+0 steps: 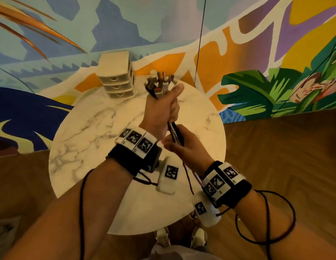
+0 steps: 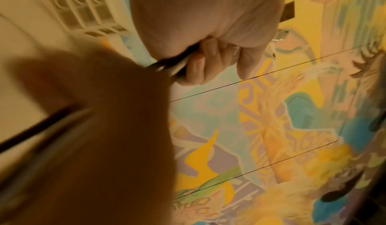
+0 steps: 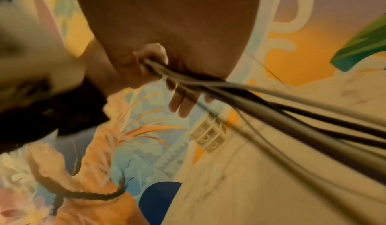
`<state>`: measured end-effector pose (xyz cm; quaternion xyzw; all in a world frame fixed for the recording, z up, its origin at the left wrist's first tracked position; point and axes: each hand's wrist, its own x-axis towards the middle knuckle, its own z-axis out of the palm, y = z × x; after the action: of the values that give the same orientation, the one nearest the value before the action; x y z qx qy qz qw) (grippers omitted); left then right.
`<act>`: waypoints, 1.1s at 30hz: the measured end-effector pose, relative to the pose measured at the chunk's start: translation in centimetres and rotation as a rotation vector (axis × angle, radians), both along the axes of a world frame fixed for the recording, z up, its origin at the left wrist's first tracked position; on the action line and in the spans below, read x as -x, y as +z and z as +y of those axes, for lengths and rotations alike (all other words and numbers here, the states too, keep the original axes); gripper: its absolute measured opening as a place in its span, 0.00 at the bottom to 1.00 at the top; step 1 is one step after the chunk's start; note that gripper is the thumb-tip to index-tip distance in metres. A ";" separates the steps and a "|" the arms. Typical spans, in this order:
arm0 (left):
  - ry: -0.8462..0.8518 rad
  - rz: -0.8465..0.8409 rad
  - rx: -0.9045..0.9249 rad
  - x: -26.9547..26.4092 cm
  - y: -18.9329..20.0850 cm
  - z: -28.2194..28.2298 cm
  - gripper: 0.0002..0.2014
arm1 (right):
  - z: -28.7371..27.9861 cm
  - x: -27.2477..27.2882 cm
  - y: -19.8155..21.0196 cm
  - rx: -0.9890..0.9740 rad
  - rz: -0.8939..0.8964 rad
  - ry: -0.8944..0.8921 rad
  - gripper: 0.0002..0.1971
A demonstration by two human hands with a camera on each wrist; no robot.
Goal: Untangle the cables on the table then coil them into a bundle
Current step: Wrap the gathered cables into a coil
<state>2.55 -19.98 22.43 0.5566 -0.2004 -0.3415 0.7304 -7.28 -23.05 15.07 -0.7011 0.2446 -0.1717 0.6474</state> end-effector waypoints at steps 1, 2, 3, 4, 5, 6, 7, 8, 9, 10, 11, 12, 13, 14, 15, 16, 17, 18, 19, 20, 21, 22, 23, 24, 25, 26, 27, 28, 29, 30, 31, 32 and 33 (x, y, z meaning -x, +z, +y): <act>0.027 0.017 0.019 -0.1 0.8 -0.7 0.17 | 0.4 -0.3 0.1 0.046 0.018 -0.003 0.09; 0.058 0.042 0.015 0.0 1.4 -1.1 0.18 | 0.5 -0.8 0.4 0.083 0.035 -0.047 0.12; 0.083 0.086 -0.004 0.2 1.6 -1.3 0.19 | 0.1 -1.3 0.5 0.138 0.066 -0.094 0.15; 0.096 0.133 -0.036 0.4 1.5 -1.2 0.22 | -0.3 -1.5 0.7 0.210 0.105 -0.121 0.18; 0.099 0.177 -0.071 0.6 1.1 -1.0 0.24 | -0.6 -1.6 0.7 0.278 0.150 -0.132 0.21; 0.108 0.207 -0.105 0.9 0.8 -0.8 0.25 | -0.6 -1.5 0.4 0.324 0.189 -0.123 0.22; 0.130 0.219 -0.128 1.1 0.4 -0.7 0.24 | -0.6 -1.3 0.0 0.359 0.207 -0.110 0.22; 0.167 0.221 -0.139 1.3 0.1 -0.8 0.22 | -0.4 -1.3 -0.6 0.409 0.217 -0.111 0.21; 0.220 0.221 -0.144 1.3 -0.1 -0.9 0.20 | -0.1 -1.2 -1.3 0.481 0.207 -0.137 0.17; 0.281 0.222 -0.143 1.2 -0.1 -1.2 0.18 | 0.1 -1.1 -1.8 0.540 0.193 -0.193 0.11; 0.343 0.224 -0.137 0.9 -0.1 -1.5 0.18 | 0.4 -1.0 -2.4 0.579 0.154 -0.266 0.08; 0.402 0.226 -0.126 0.6 -0.1 -1.9 0.17 | 0.6 -0.7 -2.8 0.590 0.083 -0.333 0.13; 0.457 0.229 -0.114 0.2 0.1 -2.1 0.17 | 0.8 -0.4 -3.2 0.572 -0.006 -0.379 0.19; 0.503 0.235 -0.097 -0.2 0.2 -2.3 0.16 | 1.2 -0.3 -3.4 0.538 -0.077 -0.409 0.24; 0.538 0.243 -0.086 -0.4 0.2 -2.5 0.15 | 1.7 -0.2 -3.6 0.513 -0.114 -0.416 0.28; 0.563 0.253 -0.087 -0.4 0.1 -2.8 0.14 | 2.0 -0.4 -3.7 0.498 -0.111 -0.416 0.30; 0.575 0.258 -0.099 -0.1 0.0 -3.2 0.14 | 2.1 -0.8 -4.0 0.482 -0.077 -0.415 0.31; 0.581 0.260 -0.107 0.3 -0.2 -3.5 0.13 | 2.0 -1.3 -3.9 0.436 -0.023 -0.396 0.33; 0.584 0.260 -0.104 0.7 -0.1 -3.7 0.11 | 1.9 -1.7 -3.2 0.348 0.057 -0.367 0.32; 0.578 0.274 -0.084 1.0 0.2 -3.7 0.11 | 1.6 -1.9 -2.5 0.227 0.157 -0.335 0.30; 0.549 0.292 -0.073 1.3 0.6 -3.5 0.13 | 1.1 -2.1 -2.2 0.126 0.267 -0.296 0.25; 0.497 0.304 -0.076 1.4 1.0 -3.2 0.17 | 0.6 -2.1 -1.9 0.116 0.349 -0.264 0.22; 0.442 0.304 -0.090 1.4 1.3 -2.8 0.20 | 0.2 -2.1 -1.7 0.203 0.362 -0.243 0.20; 0.415 0.320 -0.104 1.3 1.5 -2.5 0.21 | 0.0 -2.0 -1.7 0.332 0.323 -0.237 0.19; 0.422 0.359 -0.091 0.7 1.4 -2.2 0.19 | -0.1 -1.9 -1.8 0.440 0.246 -0.245 0.18; 0.452 0.402 -0.074 0.0 1.3 -1.9 0.16 | -0.1 -1.9 -2.0 0.499 0.181 -0.251 0.19; 0.492 0.429 -0.067 -0.8 0.9 -1.7 0.17 | -0.1 -1.6 -2.3 0.513 0.171 -0.230 0.19; 0.513 0.443 -0.069 -1.5 0.5 -1.4 0.20 | -0.2 -1.4 -2.6 0.516 0.195 -0.209 0.19; 0.516 0.453 -0.071 -2.1 0.1 -1.2 0.21 | -0.3 -0.9 -2.8 0.511 0.238 -0.180 0.19; 0.496 0.460 -0.070 -2.5 -0.3 -0.9 0.22 | -0.4 -0.5 -2.9 0.494 0.273 -0.141 0.20; 0.467 0.470 -0.068 -3.0 -0.6 -0.6 0.24 | -0.6 -0.3 -2.8 0.467 0.291 -0.094 0.20; 0.440 0.477 -0.073 -3.3 -1.0 -0.1 0.25 | -0.6 0.0 -2.7 0.416 0.304 -0.033 0.20; 0.416 0.480 -0.085 -3.7 -1.2 0.3 0.26 | -0.7 0.1 -2.5 0.357 0.304 0.033 0.21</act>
<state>6.22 -19.64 21.24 0.5193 0.1099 -0.3144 0.7870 -7.40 -23.71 12.53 -0.8261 0.2937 -0.0941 0.4716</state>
